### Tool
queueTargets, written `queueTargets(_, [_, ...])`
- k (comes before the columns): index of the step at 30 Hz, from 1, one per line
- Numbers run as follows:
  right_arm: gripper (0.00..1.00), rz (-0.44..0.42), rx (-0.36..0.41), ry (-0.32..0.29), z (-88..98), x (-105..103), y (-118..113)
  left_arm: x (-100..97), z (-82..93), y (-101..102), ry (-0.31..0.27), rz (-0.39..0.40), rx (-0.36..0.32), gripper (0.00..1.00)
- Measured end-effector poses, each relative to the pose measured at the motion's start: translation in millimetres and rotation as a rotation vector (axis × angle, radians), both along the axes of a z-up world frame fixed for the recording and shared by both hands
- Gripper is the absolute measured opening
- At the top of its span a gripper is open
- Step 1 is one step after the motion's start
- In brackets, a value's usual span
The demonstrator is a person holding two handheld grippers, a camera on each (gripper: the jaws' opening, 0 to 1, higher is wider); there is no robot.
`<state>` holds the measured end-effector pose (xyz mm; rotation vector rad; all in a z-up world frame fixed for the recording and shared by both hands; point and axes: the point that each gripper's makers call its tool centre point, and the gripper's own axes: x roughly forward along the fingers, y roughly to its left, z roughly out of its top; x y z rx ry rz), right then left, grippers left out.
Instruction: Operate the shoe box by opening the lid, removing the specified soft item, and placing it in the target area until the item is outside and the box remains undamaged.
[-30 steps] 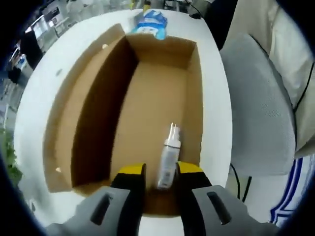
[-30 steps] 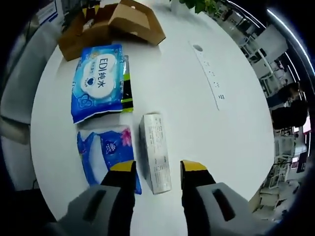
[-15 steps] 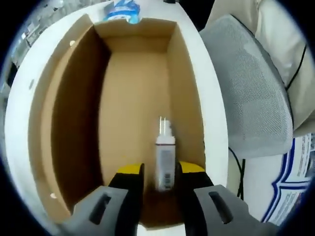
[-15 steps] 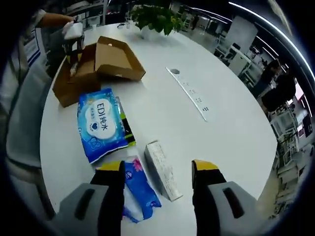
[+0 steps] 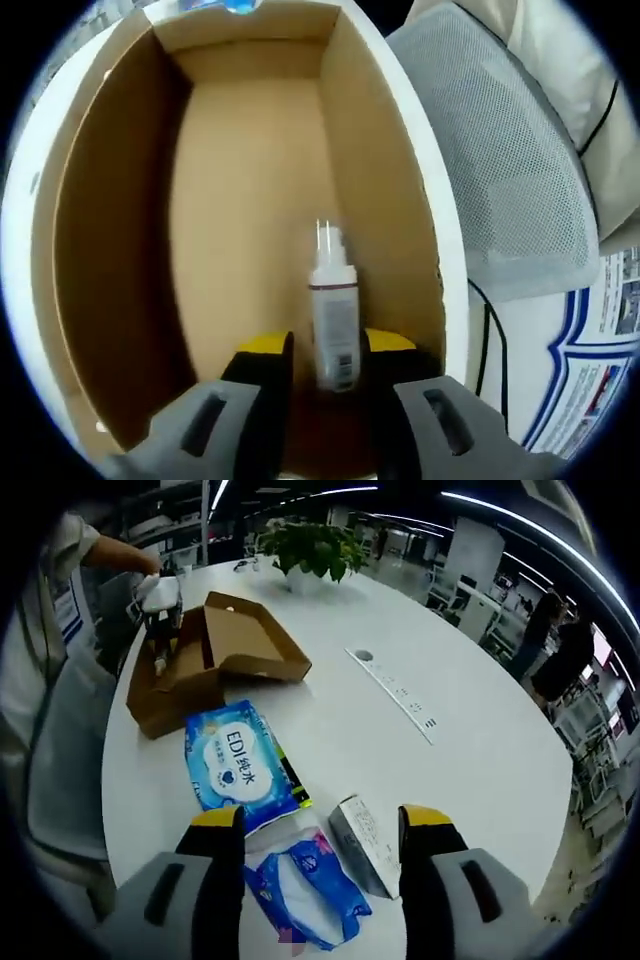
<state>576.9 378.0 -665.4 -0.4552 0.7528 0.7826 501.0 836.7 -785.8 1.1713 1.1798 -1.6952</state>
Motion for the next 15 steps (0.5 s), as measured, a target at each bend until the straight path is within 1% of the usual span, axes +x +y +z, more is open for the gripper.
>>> queueTargets(2, [0.57, 0.001, 0.009, -0.007, 1.8, -2, 3, 0.2, -2.0, -3, -0.007, 0.005, -0.008, 0.24])
queueTargets(8, [0.55, 0.009, 0.034, -0.023, 4.8, -12, 17, 3.4, -7.7, -13, -0.034, 0.024, -0.068, 0.21])
queueTargets(12, [0.54, 0.023, 0.060, -0.031, 5.3, -22, 32, 6.9, -8.5, -17, -0.061, 0.021, -0.102, 0.21])
queueTargets(15, [0.54, 0.032, 0.078, -0.038, 5.7, -28, 43, 10.4, -9.4, -22, -0.084, 0.036, -0.126, 0.21])
